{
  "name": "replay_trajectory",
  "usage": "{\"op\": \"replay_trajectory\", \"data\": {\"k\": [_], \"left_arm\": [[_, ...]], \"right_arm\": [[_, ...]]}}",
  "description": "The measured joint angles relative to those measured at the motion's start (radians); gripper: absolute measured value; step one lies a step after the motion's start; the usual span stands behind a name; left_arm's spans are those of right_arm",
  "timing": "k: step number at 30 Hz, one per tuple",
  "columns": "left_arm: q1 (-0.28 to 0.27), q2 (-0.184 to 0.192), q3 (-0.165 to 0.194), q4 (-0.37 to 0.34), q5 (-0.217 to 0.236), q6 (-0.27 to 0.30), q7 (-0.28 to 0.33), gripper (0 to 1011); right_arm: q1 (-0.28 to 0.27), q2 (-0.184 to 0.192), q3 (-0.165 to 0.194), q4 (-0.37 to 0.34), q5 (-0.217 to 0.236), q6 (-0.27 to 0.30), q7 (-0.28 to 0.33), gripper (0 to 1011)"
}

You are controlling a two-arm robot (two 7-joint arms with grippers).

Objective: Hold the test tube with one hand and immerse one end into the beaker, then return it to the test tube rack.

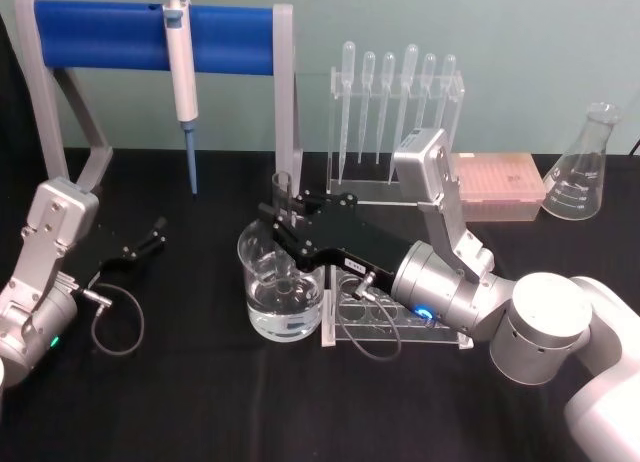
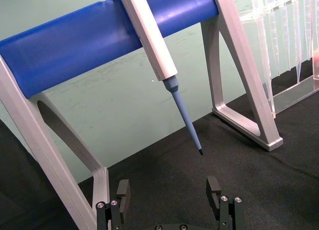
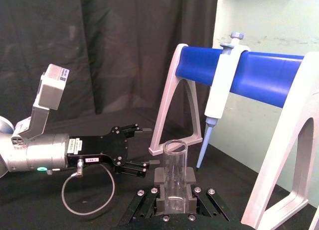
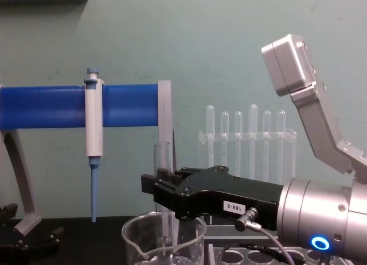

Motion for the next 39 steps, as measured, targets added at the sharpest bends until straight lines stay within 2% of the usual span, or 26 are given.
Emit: {"op": "replay_trajectory", "data": {"k": [39], "left_arm": [[0.000,0.000,0.000,0.000,0.000,0.000,0.000,1000]], "right_arm": [[0.000,0.000,0.000,0.000,0.000,0.000,0.000,224]]}}
